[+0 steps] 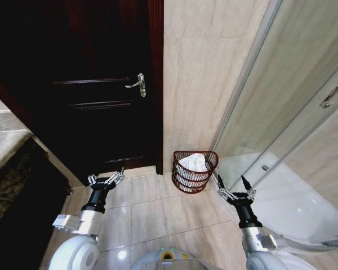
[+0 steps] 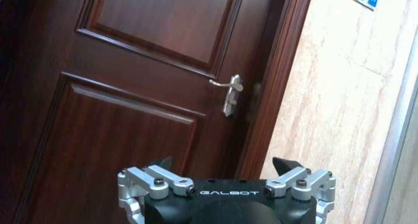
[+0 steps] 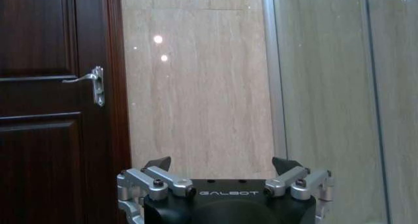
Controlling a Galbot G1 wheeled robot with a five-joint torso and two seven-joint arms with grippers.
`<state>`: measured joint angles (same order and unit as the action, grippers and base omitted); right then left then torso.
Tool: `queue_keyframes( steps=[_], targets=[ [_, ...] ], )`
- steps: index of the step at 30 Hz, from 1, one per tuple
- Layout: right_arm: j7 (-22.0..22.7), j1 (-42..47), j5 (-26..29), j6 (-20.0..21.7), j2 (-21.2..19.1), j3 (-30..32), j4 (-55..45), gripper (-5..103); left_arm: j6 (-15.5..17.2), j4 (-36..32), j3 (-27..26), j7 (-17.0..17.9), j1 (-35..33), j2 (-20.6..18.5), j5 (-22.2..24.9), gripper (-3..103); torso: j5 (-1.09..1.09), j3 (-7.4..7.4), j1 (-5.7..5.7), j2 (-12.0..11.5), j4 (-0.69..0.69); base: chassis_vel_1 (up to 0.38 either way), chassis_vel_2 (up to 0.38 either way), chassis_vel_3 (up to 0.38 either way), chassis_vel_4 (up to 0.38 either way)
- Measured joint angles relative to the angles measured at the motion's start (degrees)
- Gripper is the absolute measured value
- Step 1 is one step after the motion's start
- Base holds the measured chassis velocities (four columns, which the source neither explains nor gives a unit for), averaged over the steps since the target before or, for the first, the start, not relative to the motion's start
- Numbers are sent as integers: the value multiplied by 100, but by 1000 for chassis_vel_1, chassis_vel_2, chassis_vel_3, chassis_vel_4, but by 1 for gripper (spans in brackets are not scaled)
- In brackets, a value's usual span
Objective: Discard the used towel into the hamper.
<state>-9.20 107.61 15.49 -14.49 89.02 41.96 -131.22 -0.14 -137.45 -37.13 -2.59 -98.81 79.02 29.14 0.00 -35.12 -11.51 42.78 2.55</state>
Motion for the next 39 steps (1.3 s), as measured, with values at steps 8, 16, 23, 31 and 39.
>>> queue_keyframes(
  steps=[8, 16, 23, 31, 39],
  targets=[
    [0, 0, 0, 0, 0, 0, 0, 100, 0, 0, 0, 0, 0, 0, 0, 100, 0, 109, 85, -195, 0, 0, 0, 0, 0],
    [0, 0, 0, 0, 0, 0, 0, 100, 0, 0, 0, 0, 0, 0, 0, 100, 0, 205, 165, -369, 0, 0, 0, 0, 0],
    [0, 0, 0, 0, 0, 0, 0, 100, 0, 0, 0, 0, 0, 0, 0, 100, 0, 302, 238, -540, 0, 0, 0, 0, 0],
    [0, 0, 0, 0, 0, 0, 0, 100, 0, 0, 0, 0, 0, 0, 0, 100, 0, 428, 331, -760, 0, 0, 0, 0, 0],
    [0, 0, 0, 0, 0, 0, 0, 100, 0, 0, 0, 0, 0, 0, 0, 100, 0, 530, 410, -940, 0, 0, 0, 0, 0]
  ],
)
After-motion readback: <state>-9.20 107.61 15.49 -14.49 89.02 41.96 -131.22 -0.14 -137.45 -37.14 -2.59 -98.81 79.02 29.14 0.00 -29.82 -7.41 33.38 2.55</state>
